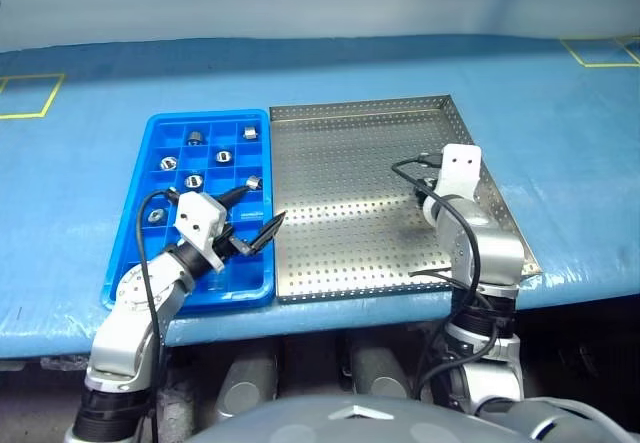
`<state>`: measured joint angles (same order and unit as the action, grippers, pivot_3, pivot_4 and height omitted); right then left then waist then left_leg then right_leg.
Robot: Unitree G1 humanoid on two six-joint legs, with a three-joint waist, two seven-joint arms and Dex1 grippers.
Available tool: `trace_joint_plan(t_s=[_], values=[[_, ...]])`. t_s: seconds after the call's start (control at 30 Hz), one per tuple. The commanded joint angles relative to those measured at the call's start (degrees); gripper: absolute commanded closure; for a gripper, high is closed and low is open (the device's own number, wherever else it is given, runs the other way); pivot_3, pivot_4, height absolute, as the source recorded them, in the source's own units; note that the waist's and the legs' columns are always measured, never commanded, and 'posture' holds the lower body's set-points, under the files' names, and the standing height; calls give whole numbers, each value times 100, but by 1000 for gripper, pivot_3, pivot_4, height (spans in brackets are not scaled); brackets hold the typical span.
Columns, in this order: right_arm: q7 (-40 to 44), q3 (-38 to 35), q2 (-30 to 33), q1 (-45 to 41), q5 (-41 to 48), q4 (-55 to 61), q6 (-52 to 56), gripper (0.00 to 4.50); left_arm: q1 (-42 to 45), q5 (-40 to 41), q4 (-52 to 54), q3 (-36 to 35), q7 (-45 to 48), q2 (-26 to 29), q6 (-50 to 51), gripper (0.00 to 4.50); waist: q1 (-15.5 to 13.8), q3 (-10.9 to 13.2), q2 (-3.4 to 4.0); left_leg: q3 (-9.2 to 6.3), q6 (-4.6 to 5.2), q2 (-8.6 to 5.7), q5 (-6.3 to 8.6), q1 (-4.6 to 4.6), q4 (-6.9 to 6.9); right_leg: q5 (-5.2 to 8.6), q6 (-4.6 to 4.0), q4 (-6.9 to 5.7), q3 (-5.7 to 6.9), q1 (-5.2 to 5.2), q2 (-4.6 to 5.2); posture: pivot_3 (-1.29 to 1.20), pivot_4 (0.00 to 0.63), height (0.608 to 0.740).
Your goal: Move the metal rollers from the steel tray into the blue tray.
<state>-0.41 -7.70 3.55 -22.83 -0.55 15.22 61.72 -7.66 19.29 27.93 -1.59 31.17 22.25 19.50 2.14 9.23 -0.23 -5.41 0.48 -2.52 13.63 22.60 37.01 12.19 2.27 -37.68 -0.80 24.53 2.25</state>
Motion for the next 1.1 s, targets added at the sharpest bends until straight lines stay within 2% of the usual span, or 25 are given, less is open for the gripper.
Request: trace_joint_plan(t_s=[0.03,0.17,0.4,0.47,0.6,0.87,1.1], values=[[581,999,222,-355,144,494,-216,2756,-201,157,482,-243,-91,-3,-133,166,-10,2,3,0,0,0,0,0,0,0,0,0,1,1,0,94,150,740],[1099,1891,177,-684,314,517,-585,2756,-683,240,782,-583,-258,-121,-332,166,-70,2,1,-7,0,5,0,0,-3,1,-2,2,5,0,6,156,150,740],[1624,2746,-169,-1066,499,138,-1057,2756,-1668,115,1092,-1077,-408,-286,-973,166,-379,3,-1,-30,-5,1,2,8,-6,5,-8,18,18,-2,14,239,150,740],[1777,2959,-233,-1090,525,40,-1198,2756,-1949,82,1148,-1162,-457,-337,-1092,166,-472,3,-1,-36,-6,-1,2,11,-7,20,-33,27,22,-4,16,289,150,740],[2122,3422,-237,-916,649,47,-1166,2756,-2486,65,1208,-1301,-541,-480,-1312,166,-627,3,-2,-45,-5,-1,5,17,-12,17,-32,58,28,-9,13,329,150,740],[2335,3788,138,-491,757,628,-477,2756,-2680,56,1255,-1096,-626,-539,-1399,166,-906,3,-3,-57,-6,-2,9,33,-17,17,-31,79,42,-5,12,333,150,740],[2336,3896,573,-457,757,1075,176,2756,-2532,88,1186,-1014,-584,-450,-1312,166,-934,3,-3,-56,-9,1,10,33,-18,17,-31,77,45,-6,-1,307,150,740]])
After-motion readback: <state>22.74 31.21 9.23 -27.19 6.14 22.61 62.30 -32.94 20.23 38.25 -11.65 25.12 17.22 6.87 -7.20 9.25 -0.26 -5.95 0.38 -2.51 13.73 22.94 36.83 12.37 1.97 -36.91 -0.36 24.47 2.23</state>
